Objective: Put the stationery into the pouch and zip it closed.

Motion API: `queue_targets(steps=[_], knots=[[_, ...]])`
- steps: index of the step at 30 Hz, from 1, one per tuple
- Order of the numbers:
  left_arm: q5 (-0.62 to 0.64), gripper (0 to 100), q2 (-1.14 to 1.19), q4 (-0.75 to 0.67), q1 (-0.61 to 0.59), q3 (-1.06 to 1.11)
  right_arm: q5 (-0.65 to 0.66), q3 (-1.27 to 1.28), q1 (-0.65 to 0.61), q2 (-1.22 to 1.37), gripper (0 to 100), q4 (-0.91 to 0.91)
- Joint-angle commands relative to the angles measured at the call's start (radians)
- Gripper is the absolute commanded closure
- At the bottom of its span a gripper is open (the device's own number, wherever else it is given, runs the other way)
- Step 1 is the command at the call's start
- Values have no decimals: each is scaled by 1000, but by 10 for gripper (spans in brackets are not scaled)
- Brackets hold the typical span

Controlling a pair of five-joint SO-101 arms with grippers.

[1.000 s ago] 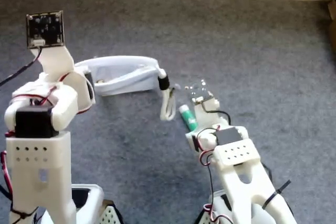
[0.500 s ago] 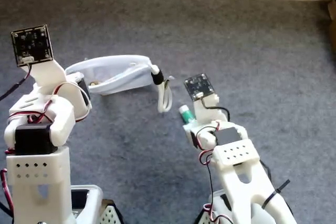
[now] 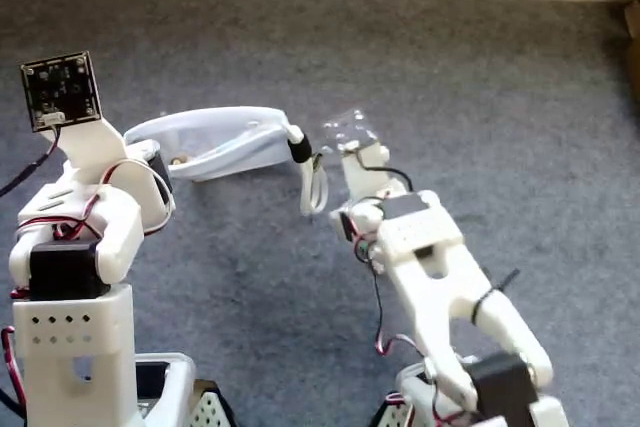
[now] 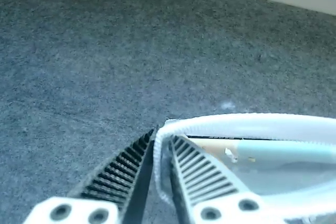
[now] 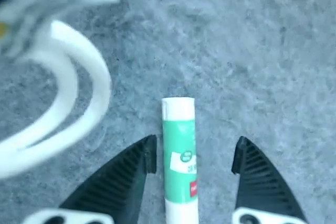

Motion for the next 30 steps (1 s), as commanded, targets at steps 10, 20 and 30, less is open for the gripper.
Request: queue_targets(steps=[10, 20, 30], knots=[[3, 993, 10, -12, -15, 18, -8, -208, -51, 326, 774, -15], [3, 993, 5, -12, -15, 28, -8, -200, -51, 351, 851, -15], [3, 993, 4, -34, -15, 45, -8, -197, -48, 344, 993, -8]])
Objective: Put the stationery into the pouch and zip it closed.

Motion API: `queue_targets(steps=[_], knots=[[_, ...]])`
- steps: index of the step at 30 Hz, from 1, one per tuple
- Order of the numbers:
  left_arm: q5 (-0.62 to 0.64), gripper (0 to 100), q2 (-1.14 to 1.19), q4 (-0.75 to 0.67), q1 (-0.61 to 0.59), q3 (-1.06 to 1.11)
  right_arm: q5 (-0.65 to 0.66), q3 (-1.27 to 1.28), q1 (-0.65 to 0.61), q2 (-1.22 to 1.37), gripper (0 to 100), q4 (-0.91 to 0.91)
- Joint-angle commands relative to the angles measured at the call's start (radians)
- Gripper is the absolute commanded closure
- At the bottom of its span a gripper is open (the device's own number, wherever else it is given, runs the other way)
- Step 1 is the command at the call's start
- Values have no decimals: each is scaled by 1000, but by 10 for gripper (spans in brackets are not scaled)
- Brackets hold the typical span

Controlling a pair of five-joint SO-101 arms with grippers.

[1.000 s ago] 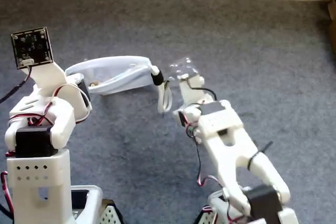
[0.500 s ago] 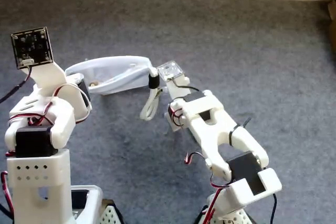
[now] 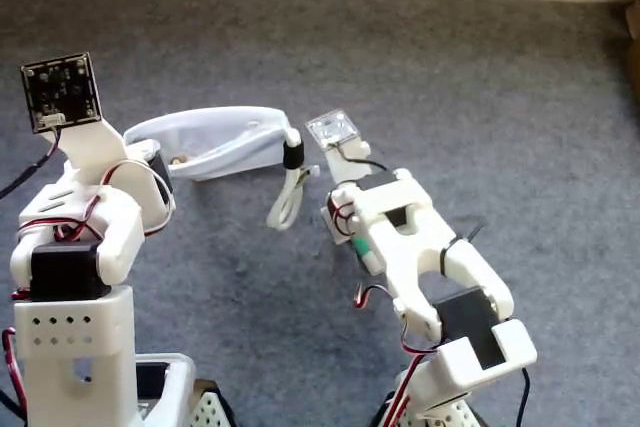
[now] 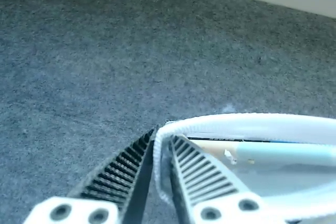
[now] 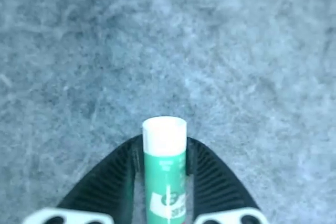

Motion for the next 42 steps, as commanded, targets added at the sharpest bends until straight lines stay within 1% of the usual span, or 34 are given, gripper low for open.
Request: queue_targets(steps=[1, 5, 9, 14, 22, 30, 34, 42], knots=[[3, 993, 4, -12, -15, 22, -9, -8, -8, -5, 993, 5], [6, 993, 4, -11, -13, 22, -11, -18, -2, -7, 993, 77], [6, 993, 4, -11, -13, 22, -12, -33, -7, -12, 993, 248], [6, 993, 4, -8, -13, 22, -6, -96, -2, -127, 993, 361], [8, 993, 4, -12, -12, 38, -11, 64, -2, -375, 993, 323], [8, 993, 4, -12, -8, 38, -14, 165, -2, -664, 993, 317], [8, 993, 4, -12, -8, 36, -95, 186, -5, -823, 993, 317], [9, 993, 4, -12, -8, 39, -109, 185, -7, -1009, 993, 315]])
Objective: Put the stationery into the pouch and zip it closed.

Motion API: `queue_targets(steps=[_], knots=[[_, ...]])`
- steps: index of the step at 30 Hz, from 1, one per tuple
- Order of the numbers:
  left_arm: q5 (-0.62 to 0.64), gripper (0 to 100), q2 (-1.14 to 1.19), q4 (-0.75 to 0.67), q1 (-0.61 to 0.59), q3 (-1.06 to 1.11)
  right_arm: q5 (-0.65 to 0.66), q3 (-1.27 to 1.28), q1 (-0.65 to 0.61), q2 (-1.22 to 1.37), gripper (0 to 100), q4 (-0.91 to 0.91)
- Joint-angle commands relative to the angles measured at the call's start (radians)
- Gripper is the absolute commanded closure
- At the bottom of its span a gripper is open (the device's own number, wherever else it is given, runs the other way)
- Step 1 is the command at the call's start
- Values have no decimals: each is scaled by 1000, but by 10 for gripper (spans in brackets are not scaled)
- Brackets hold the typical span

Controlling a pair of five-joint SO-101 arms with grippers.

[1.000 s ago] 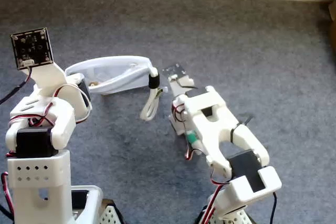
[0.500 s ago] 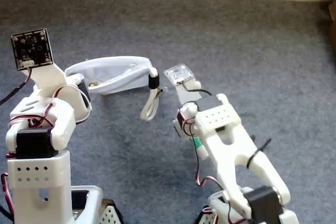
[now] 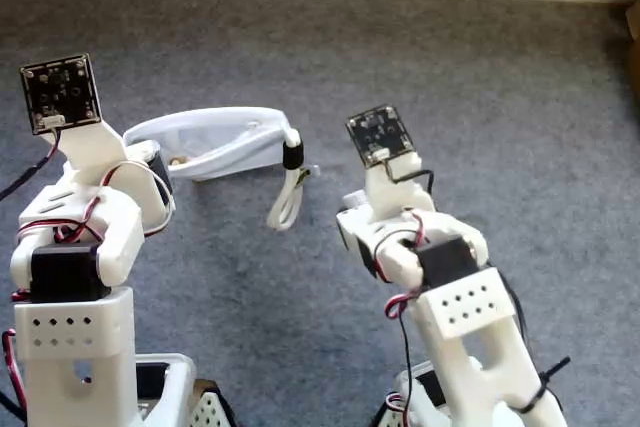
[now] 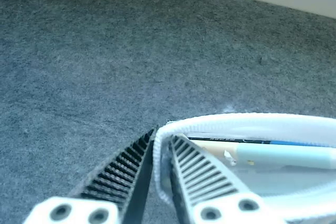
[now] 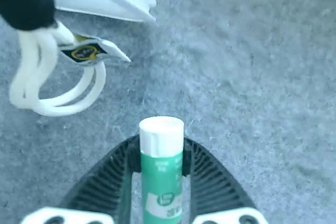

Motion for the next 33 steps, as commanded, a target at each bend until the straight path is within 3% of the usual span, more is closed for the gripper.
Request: queue_targets(steps=[1, 10, 22, 33], knots=[[9, 993, 5, -9, -8, 24, -17, -13, -2, -81, 993, -15], [11, 993, 4, -17, -7, 27, -17, -101, -4, -185, 993, -120], [11, 993, 4, -17, 15, 28, -17, -110, -157, -194, 993, -360], [11, 993, 7, -38, 15, 30, -18, -154, -159, -196, 992, -375]])
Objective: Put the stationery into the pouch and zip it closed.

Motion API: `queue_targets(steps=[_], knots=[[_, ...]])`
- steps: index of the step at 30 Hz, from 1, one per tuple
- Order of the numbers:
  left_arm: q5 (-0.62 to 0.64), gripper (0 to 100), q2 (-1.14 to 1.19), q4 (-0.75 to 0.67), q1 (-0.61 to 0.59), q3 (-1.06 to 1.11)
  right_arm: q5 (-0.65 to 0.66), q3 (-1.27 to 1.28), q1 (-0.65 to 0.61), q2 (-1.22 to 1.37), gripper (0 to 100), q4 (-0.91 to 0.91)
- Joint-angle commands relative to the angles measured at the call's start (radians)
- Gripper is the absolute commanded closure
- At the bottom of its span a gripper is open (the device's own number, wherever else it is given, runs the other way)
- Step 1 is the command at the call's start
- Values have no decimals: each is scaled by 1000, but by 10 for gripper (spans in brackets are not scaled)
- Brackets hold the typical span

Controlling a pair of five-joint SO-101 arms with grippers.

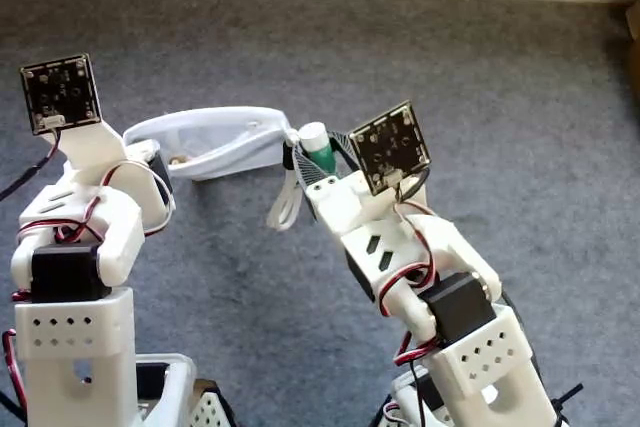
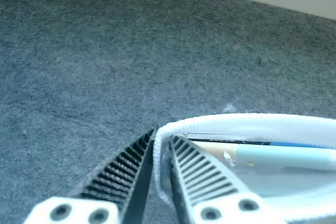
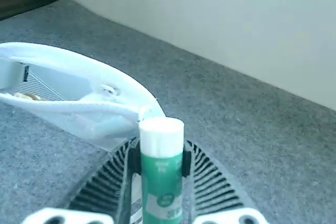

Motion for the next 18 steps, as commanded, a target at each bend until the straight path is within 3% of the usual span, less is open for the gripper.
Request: queue_targets(steps=[1, 6, 18], knots=[[11, 993, 8, -23, 15, 24, -12, -102, -12, -22, 992, -22], [11, 993, 5, -21, 15, 24, -12, -157, -16, -21, 992, -51], [11, 993, 5, -44, 15, 39, -11, -58, -142, -21, 992, -452]])
